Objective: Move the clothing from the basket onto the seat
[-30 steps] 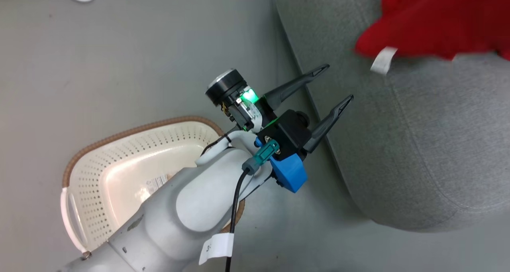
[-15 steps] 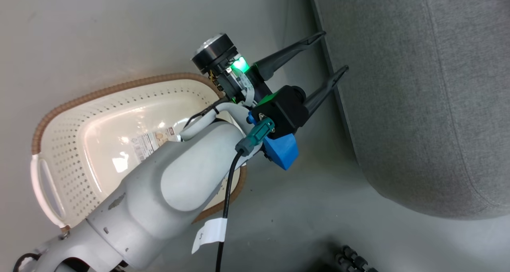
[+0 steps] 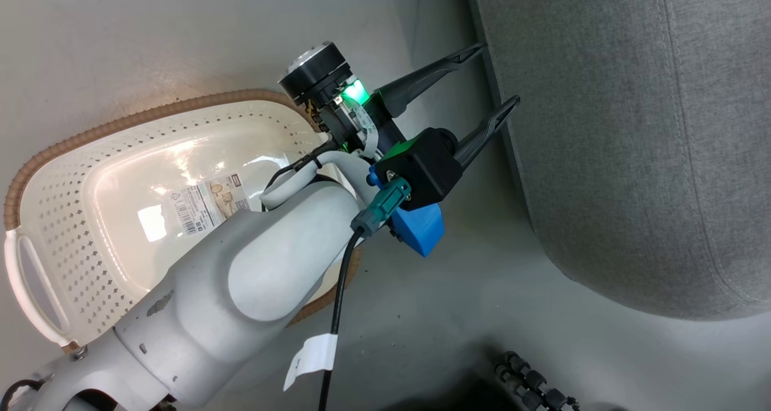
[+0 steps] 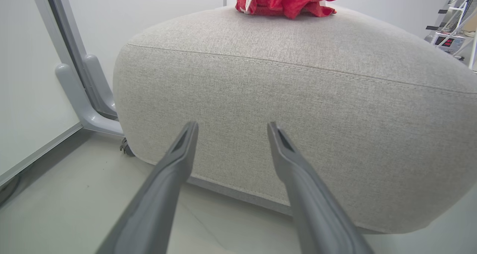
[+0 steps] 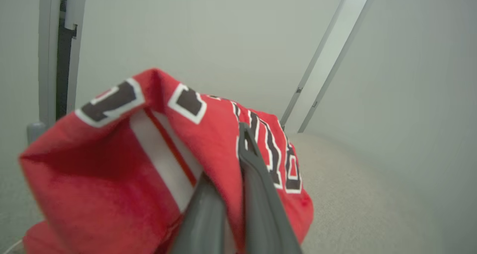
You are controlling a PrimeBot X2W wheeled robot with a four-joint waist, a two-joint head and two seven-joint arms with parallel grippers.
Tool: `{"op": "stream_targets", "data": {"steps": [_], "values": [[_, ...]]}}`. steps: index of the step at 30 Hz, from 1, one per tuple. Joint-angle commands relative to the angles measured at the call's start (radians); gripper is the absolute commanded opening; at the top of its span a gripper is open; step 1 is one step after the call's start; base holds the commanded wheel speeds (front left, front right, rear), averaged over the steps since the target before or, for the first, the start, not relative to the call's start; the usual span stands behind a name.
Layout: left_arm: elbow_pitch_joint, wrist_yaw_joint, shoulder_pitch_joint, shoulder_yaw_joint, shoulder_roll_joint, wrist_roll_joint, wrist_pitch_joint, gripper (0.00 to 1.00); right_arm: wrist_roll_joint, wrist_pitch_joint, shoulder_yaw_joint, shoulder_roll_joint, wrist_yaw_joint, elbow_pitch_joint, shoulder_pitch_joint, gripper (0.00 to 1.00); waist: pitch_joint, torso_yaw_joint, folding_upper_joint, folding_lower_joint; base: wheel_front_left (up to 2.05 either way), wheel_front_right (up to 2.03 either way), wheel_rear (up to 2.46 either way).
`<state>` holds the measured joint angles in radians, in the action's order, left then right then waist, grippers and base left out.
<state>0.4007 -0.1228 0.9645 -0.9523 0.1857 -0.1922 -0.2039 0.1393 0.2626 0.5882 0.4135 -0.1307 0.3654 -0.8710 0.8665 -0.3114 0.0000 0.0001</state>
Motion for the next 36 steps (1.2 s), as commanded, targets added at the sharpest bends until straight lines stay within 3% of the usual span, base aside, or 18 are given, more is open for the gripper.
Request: {"op": "stream_targets", "data": {"steps": [1,13,14,16,30,36], "values": [[-0.011,0.005,0.008,-0.002,0.011,0.001,0.005,1.0,-0.018,0.003,-0.019,-0.011,0.0,0.033,0.012,0.0,0.007,0.004,0.0,-0.0001,0.0,0.0,0.0],[-0.029,0.018,0.018,-0.005,0.023,-0.009,0.006,1.0,-0.015,0.003,-0.04,-0.013,0.0,0.196,0.005,0.0,0.026,0.033,0.0,-0.0001,0.0,0.0,0.0],[-0.028,0.019,0.018,-0.004,0.024,-0.011,0.003,1.0,-0.014,0.003,-0.036,-0.015,0.0,0.193,0.006,0.13,0.022,0.033,0.0,-0.0001,0.0,0.0,0.0],[-0.022,0.023,0.015,-0.003,0.024,-0.016,-0.004,1.0,-0.011,0.003,-0.028,-0.021,0.0,0.176,0.021,1.0,0.009,0.032,0.0,-0.0001,0.0,0.0,0.0],[0.035,0.063,-0.084,0.032,-0.009,-0.073,-0.057,1.0,-0.055,0.003,-0.099,-0.081,0.0,-0.065,0.286,1.0,-0.213,0.047,0.0,-0.0001,0.0,0.0,0.0],[-0.004,0.112,-0.166,0.128,-0.016,-0.108,-0.062,1.0,-0.08,0.003,-0.178,-0.132,0.0,-0.189,0.371,1.0,-0.332,0.084,0.0,-0.0001,0.0,0.0,0.0]]}}
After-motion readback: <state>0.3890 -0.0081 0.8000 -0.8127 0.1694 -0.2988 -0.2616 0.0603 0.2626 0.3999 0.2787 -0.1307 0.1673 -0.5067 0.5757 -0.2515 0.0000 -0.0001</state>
